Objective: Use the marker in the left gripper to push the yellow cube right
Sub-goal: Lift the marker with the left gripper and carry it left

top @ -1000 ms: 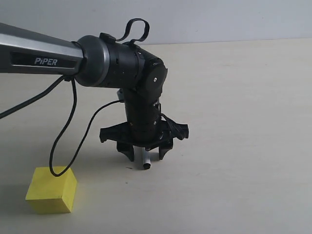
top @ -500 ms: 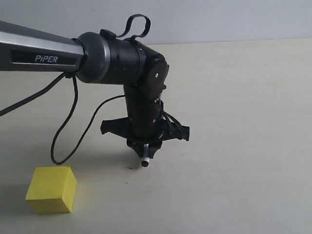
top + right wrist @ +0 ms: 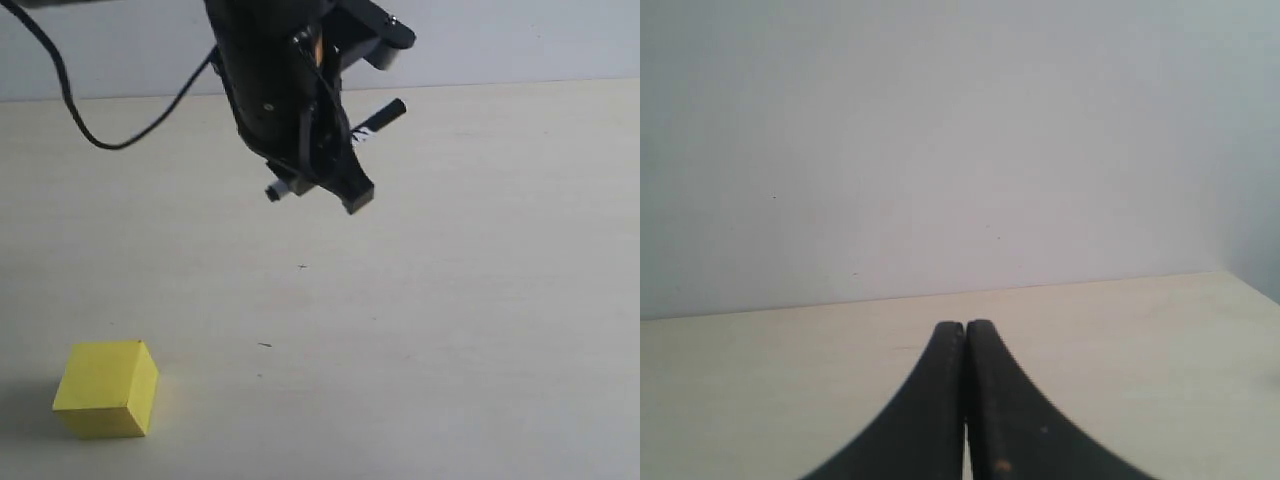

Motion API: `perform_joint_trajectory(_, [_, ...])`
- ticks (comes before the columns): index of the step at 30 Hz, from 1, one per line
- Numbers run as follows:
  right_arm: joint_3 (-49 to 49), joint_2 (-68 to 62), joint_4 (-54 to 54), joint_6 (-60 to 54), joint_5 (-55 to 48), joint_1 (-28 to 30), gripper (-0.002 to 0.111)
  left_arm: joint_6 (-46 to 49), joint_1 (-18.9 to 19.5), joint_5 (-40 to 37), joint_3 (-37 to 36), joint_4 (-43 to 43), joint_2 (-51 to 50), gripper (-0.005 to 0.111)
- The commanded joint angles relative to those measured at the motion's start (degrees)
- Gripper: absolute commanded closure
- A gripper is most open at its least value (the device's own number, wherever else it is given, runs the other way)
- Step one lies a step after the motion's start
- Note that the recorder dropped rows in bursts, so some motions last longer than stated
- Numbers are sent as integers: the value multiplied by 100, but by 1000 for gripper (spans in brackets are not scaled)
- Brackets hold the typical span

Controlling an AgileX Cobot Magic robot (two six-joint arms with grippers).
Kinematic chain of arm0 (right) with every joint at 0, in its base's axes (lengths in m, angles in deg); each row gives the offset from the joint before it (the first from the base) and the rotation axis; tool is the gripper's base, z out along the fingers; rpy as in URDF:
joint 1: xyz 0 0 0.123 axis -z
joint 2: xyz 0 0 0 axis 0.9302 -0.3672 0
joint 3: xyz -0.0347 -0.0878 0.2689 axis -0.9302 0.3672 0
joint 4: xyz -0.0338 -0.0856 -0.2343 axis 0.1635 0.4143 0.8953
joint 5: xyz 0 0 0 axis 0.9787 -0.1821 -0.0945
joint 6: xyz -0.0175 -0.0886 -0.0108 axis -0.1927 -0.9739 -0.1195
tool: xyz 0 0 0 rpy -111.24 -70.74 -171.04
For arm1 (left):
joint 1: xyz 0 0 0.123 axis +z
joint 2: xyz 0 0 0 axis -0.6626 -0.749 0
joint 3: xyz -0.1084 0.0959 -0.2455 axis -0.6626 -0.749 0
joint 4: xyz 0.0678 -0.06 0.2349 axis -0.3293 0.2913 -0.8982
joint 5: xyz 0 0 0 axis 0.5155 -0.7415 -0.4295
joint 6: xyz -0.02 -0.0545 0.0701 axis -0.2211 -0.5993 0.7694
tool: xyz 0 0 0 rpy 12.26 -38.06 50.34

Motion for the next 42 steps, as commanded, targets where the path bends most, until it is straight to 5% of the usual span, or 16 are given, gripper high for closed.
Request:
perform_joint_trajectory(1, [26,39,2,0,14,26,108,253,9,-334,14,-542,330,107])
perform_joint_trajectory(9, [26,39,2,0,14,26,108,666,183,-334,-454,-502,609,107])
perform_joint_trajectory(22, [26,39,2,0,14,26,108,3039,1821,-334,-3679,-534,3061,107])
perform_joint_trajectory(31, [26,39,1,0,25,26,108,4304,2163,333,-4384,-498,3245,107])
perform_joint_trajectory(37, [26,39,1,0,25,26,108,6524,2979,1025,-4860,772,3604,107])
perform_joint_trajectory(42, [26,39,0,0,25,26,108,7043,3656,1675,-4993,1335,3796,107])
